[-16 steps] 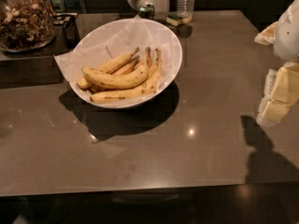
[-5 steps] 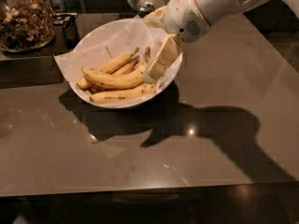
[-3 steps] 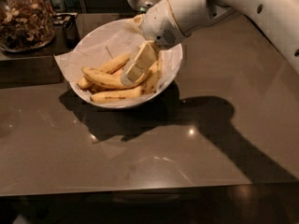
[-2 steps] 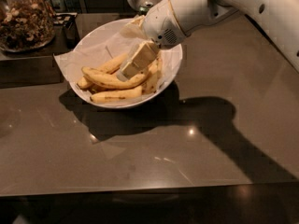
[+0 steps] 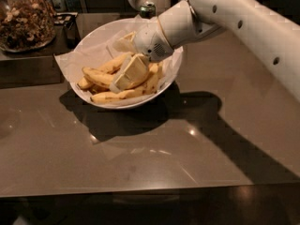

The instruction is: Pick banana from white bowl

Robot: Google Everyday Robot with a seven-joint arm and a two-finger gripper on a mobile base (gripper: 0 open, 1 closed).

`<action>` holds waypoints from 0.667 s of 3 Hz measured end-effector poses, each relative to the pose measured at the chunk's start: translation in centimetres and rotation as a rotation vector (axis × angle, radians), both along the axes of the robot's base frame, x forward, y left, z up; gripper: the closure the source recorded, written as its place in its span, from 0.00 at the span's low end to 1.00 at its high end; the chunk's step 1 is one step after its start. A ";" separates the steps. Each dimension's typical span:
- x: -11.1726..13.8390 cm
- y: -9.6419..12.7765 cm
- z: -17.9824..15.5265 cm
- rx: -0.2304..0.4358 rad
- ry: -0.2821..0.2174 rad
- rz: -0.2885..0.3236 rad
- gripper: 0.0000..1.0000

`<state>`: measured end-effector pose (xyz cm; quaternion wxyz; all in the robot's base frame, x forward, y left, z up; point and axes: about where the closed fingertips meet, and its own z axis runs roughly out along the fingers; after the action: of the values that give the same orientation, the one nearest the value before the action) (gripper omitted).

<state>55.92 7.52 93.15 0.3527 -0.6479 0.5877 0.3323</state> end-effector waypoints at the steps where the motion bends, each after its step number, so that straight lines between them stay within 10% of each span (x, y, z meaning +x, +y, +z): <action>1: 0.3 0.9 -2.0 -0.007 0.034 -0.005 0.14; 2: 1.0 1.4 -2.9 -0.012 0.037 -0.015 0.16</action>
Offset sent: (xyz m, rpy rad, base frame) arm 0.0208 0.0159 -0.0389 -0.0174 0.0391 -0.0356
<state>56.94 8.92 90.26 0.3403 -0.6393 0.6010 0.3380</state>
